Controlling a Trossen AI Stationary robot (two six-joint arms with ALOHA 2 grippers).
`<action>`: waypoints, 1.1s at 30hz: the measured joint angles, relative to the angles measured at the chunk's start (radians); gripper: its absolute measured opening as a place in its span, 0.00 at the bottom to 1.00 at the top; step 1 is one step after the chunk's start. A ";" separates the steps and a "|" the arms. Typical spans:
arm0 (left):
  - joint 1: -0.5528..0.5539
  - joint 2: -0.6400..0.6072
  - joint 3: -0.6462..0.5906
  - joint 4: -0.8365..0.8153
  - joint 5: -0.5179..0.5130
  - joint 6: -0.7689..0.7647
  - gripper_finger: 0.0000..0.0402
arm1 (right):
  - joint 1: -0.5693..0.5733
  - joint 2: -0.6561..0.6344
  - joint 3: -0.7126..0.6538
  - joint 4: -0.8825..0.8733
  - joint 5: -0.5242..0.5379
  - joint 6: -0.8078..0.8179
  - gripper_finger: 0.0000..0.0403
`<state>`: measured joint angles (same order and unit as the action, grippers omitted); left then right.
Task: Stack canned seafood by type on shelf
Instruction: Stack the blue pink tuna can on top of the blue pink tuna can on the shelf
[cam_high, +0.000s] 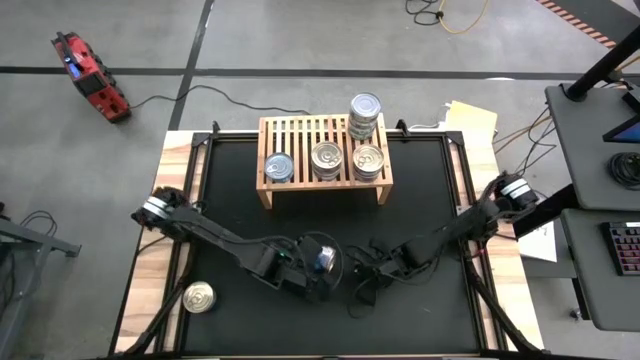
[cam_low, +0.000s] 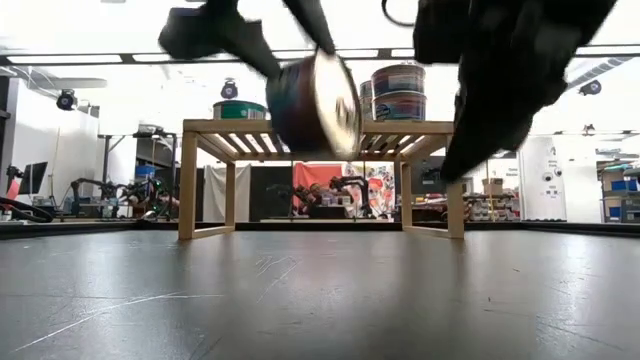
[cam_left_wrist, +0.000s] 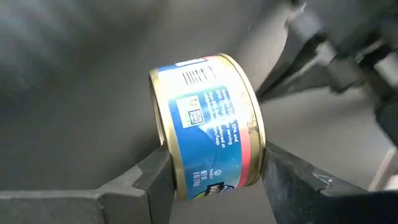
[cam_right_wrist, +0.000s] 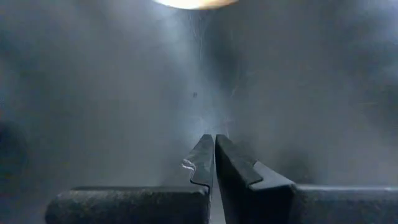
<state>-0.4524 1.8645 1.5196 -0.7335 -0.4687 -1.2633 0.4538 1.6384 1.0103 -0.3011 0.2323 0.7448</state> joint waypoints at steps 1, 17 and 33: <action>0.003 -0.024 0.000 0.001 -0.022 0.015 0.45 | 0.000 -0.026 0.000 -0.017 0.000 -0.005 0.02; 0.144 -0.397 0.000 0.458 -0.085 0.551 0.45 | -0.007 -0.527 0.013 -0.233 0.274 -0.199 0.02; 0.165 -0.402 0.004 0.629 -0.002 -0.060 0.45 | 0.042 -0.634 0.328 -0.135 0.336 -0.974 0.03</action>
<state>-0.2878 1.4625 1.5234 -0.1042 -0.4705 -1.3234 0.4953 1.0040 1.3388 -0.4359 0.5686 -0.2294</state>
